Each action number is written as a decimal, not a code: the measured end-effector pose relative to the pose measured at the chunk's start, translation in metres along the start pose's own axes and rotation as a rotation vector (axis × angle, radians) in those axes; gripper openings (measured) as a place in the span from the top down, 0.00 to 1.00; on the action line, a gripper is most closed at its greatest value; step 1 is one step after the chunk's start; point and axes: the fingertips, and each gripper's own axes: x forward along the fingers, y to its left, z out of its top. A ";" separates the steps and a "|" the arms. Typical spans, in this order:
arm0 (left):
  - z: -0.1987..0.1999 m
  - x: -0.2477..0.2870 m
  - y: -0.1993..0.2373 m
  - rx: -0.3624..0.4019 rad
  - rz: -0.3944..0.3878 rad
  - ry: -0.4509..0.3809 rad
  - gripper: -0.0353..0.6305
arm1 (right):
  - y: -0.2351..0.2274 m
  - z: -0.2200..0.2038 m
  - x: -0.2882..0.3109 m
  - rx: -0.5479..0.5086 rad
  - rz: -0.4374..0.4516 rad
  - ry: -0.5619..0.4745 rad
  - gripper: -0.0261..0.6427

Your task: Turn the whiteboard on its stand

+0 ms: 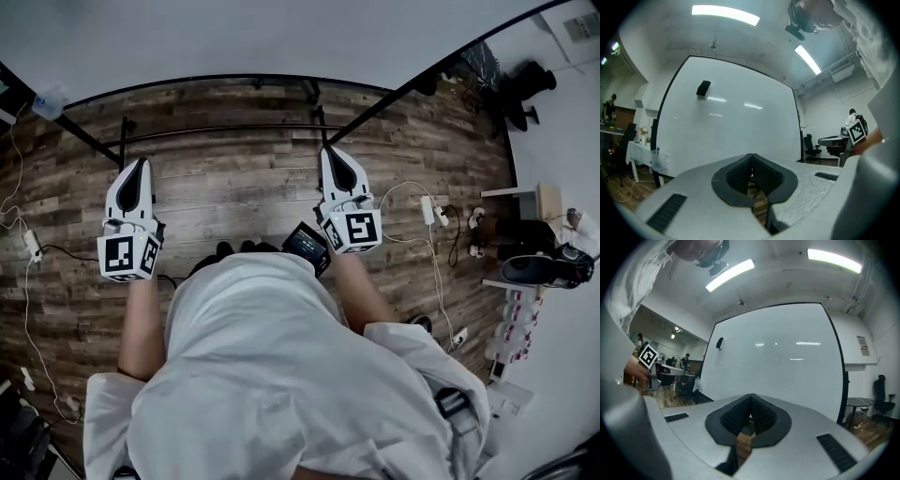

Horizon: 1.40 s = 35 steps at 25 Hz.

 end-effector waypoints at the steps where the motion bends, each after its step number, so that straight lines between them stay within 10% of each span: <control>1: -0.002 0.000 -0.002 0.005 0.004 0.010 0.94 | -0.001 -0.002 -0.001 -0.006 0.007 0.000 0.97; 35: -0.024 0.056 -0.099 0.003 -0.088 0.063 0.94 | -0.084 -0.050 -0.032 0.031 0.049 0.018 0.97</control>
